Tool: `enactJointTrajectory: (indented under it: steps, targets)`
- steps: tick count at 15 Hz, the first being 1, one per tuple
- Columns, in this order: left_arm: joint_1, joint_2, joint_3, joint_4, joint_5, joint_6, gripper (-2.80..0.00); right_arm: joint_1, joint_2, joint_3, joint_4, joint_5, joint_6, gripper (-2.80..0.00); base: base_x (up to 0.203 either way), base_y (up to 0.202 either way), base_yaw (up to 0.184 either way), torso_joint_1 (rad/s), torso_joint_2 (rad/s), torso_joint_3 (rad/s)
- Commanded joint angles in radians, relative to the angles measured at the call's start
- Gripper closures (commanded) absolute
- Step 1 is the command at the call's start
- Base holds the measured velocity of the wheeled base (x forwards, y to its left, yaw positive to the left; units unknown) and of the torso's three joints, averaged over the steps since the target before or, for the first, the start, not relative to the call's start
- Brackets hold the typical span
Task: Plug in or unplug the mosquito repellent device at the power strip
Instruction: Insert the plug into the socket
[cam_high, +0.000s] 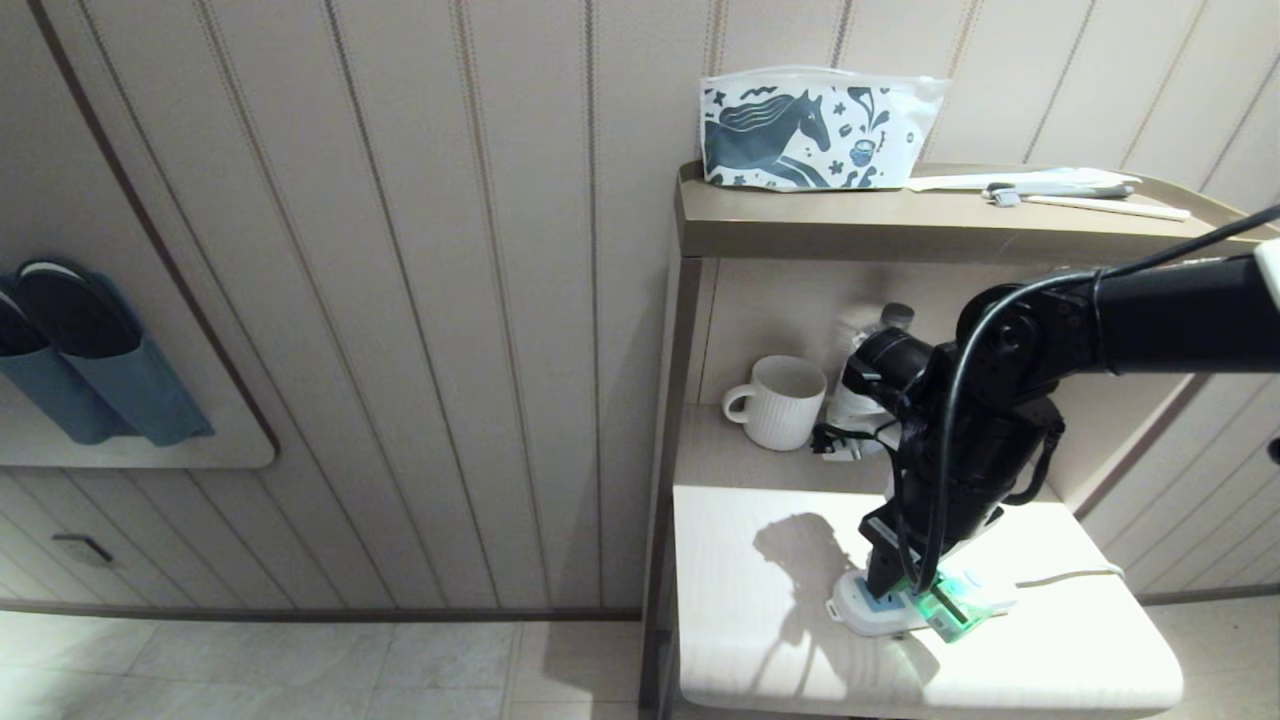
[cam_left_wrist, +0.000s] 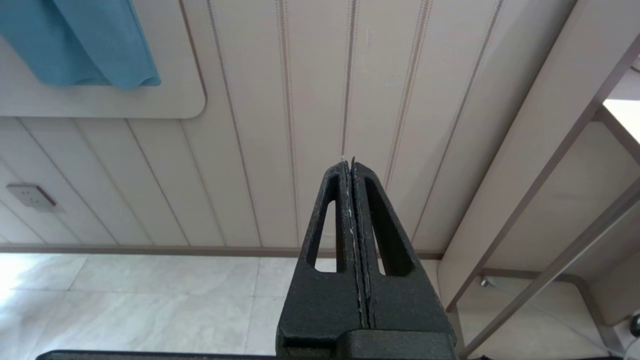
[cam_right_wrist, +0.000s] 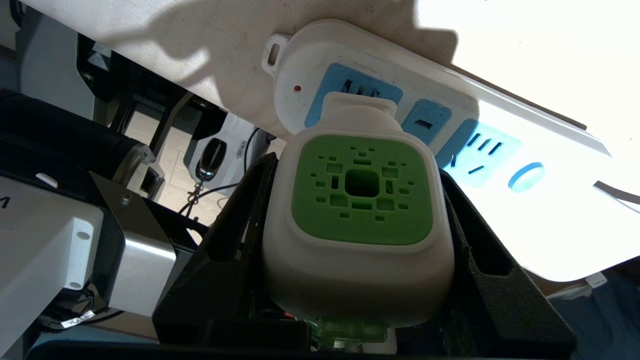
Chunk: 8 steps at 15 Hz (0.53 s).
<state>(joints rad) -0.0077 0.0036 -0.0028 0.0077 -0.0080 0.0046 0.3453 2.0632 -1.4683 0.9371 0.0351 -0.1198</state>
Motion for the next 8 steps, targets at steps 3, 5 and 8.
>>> enactJointTrajectory:
  steps: [3,5,8]
  targets:
    - [0.000,-0.001,0.001,0.000,0.000,0.000,0.00,0.001,0.029,0.008,-0.004,0.000,-0.001,0.00,0.000,0.000,0.000,0.000,0.00,0.000]
    - [0.000,-0.001,0.000,0.000,0.000,0.000,0.00,0.001,0.034,0.008,-0.012,0.000,0.000,0.00,0.000,0.000,0.000,0.000,0.00,0.000]
    - [0.000,-0.001,0.002,0.000,0.000,0.000,0.00,0.001,0.042,0.008,-0.012,0.002,0.000,0.00,0.000,0.000,0.000,0.000,0.00,0.000]
